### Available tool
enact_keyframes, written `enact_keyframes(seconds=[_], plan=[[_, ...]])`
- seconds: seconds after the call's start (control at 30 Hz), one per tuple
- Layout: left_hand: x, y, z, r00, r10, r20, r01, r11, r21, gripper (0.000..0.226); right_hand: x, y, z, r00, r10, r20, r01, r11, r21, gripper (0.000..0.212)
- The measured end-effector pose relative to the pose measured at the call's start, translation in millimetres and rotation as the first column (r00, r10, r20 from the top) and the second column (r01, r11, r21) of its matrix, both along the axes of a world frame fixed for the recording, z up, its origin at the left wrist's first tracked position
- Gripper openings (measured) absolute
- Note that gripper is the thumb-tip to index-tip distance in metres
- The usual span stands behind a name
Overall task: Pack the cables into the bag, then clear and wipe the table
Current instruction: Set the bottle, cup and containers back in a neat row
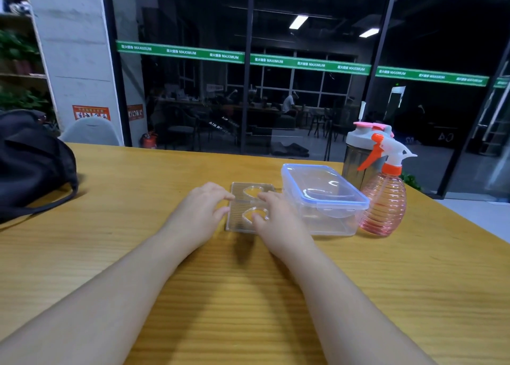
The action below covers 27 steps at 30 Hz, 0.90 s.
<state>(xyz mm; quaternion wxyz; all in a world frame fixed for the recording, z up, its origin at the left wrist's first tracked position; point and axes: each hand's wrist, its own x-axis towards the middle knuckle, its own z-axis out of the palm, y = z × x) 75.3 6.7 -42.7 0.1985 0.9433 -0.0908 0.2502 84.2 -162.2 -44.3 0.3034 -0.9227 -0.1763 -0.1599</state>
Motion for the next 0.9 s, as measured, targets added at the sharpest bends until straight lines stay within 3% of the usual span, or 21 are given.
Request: enact_keyframes(seconds=[0.17, 0.27, 0.43, 0.63, 0.8, 0.9], plan=[[-5, 43, 22, 0.938, 0.278, 0.208, -0.268, 0.961, -0.073, 0.029, -11, 11, 12, 0.98, 0.096, 0.175, -0.115, 0.988, 0.101, 0.043], [-1, 76, 20, 0.88, 0.427, 0.211, -0.431, 0.902, -0.025, 0.032, -17, 25, 11, 0.963, 0.19, 0.192, -0.196, 0.981, 0.015, 0.044], [5, 105, 13, 0.848, 0.517, 0.119, -0.525, 0.85, 0.046, 0.033, -16, 41, 3, 0.955, 0.284, 0.087, -0.26, 0.941, -0.219, 0.042], [12, 150, 11, 0.695, 0.719, 0.013, -0.683, 0.654, 0.325, 0.042, -15, 63, 8, 0.919, 0.394, -0.009, -0.368, 0.852, -0.373, 0.038], [6, 204, 11, 0.622, 0.782, 0.023, -0.704, 0.547, 0.452, 0.037, -14, 89, 3, 0.929, 0.323, -0.179, -0.369, 0.78, -0.505, 0.029], [0, 229, 14, 0.542, 0.84, 0.023, -0.75, 0.47, 0.466, 0.045, -11, 95, 10, 0.941, 0.262, -0.215, -0.337, 0.792, -0.509, 0.029]])
